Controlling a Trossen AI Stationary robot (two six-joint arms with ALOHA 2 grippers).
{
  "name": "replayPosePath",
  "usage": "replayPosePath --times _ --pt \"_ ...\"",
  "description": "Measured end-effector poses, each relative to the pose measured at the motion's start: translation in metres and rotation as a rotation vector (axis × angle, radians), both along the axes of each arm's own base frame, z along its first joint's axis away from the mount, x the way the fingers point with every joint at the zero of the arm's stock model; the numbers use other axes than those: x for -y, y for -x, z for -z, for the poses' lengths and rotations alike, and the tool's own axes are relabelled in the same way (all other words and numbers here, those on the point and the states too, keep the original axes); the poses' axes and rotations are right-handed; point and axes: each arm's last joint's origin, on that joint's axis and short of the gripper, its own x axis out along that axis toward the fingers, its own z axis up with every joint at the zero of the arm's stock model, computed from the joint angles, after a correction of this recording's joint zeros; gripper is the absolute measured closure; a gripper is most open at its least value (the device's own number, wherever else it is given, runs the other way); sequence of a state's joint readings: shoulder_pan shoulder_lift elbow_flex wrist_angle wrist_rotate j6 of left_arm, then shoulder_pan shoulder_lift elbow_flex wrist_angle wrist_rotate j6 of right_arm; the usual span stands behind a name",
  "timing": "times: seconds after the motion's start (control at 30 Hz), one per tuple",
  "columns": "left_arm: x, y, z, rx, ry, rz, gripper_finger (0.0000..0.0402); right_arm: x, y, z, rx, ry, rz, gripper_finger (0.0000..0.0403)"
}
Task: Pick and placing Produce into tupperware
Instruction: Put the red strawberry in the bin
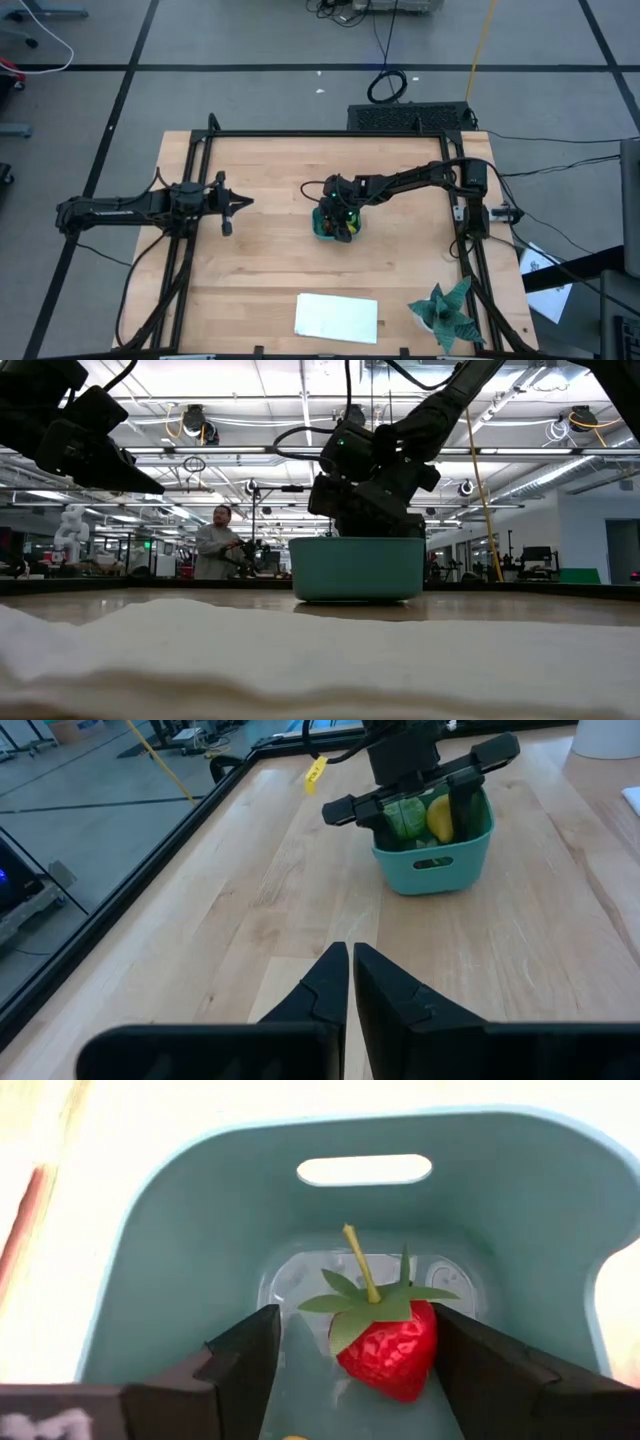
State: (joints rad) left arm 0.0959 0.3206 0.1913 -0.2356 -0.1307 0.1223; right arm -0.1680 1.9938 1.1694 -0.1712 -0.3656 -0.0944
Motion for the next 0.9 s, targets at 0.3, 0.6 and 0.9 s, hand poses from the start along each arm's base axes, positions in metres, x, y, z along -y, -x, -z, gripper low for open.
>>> replayPosePath --times 0.3,0.6,0.9 --pt "0.0 0.0 0.0 0.001 0.0 0.0 0.0376 -0.005 -0.001 -0.005 0.022 0.076 -0.023 0.0161" --pt "0.0 0.0 0.0 0.0 0.0 0.0 0.0376 -0.011 0.0 -0.012 0.025 0.145 -0.014 0.0161" --pt "0.0 0.0 0.0 0.001 0.004 0.006 0.0376 -0.011 0.0 -0.016 0.043 0.151 -0.011 0.016"
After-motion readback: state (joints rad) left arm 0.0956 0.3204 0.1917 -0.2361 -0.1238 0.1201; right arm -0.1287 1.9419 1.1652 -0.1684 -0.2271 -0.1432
